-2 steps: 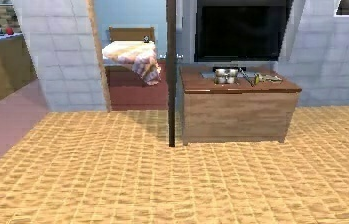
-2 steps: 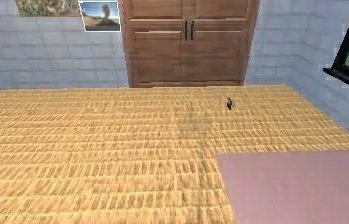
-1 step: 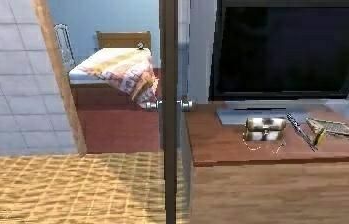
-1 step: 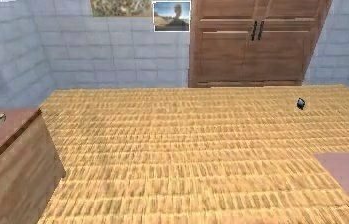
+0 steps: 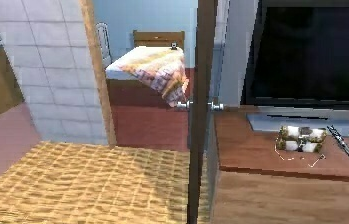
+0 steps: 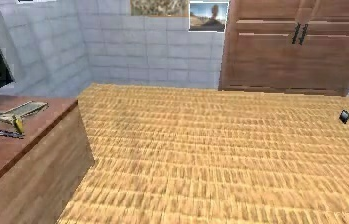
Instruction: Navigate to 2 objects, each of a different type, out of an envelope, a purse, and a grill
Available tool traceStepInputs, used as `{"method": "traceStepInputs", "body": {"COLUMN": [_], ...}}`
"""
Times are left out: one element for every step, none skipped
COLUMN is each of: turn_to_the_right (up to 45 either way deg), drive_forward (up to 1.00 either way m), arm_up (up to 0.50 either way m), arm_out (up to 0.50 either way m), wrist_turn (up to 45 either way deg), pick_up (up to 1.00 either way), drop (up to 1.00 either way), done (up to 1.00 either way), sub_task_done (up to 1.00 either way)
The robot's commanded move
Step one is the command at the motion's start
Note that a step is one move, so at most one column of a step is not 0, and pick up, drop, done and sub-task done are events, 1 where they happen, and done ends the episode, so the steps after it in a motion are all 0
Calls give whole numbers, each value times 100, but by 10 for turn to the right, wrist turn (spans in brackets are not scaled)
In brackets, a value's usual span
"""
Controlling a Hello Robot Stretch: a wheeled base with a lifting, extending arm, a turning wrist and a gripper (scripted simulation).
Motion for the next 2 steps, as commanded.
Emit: {"method": "traceStepInputs", "body": {"turn_to_the_right": [0,450], "drive_forward": [25,0], "arm_up": [0,0], "arm_out": [0,0], "wrist_turn": [0,0], "pick_up": [0,0], "drop": [0,0], "done": [0,0], "sub_task_done": [0,0]}}
